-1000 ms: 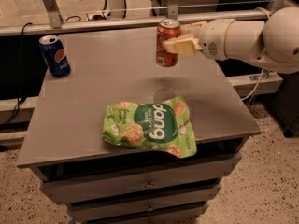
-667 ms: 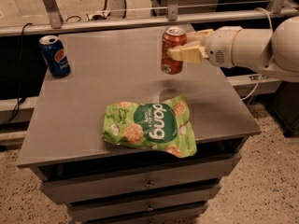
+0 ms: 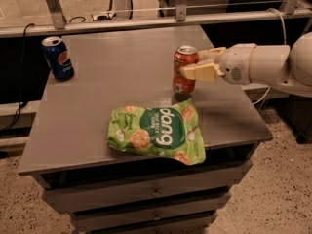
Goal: Move coke can near green rice chip bag
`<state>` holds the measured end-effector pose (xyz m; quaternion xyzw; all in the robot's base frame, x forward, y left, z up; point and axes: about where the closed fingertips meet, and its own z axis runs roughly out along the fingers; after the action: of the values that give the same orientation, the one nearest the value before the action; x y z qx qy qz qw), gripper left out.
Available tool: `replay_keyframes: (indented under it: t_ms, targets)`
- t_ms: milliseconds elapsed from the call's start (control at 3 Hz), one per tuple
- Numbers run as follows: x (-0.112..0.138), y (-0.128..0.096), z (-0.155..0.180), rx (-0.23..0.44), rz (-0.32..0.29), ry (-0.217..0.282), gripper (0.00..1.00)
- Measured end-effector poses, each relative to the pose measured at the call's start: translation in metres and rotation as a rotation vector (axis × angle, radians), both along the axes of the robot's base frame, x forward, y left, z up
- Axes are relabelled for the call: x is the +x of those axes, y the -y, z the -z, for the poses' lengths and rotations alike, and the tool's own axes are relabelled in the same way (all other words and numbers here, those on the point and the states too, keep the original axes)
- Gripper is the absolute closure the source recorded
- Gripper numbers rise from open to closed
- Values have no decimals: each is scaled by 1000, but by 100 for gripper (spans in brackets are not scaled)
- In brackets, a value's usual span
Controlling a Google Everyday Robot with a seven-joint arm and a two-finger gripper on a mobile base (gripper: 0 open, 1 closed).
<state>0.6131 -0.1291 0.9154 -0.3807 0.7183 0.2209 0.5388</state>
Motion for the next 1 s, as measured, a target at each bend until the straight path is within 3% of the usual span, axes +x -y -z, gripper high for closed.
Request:
replay_keyframes:
  t_ms: [1000]
  targets:
    - [-21, -14, 28, 42, -107, -72, 20]
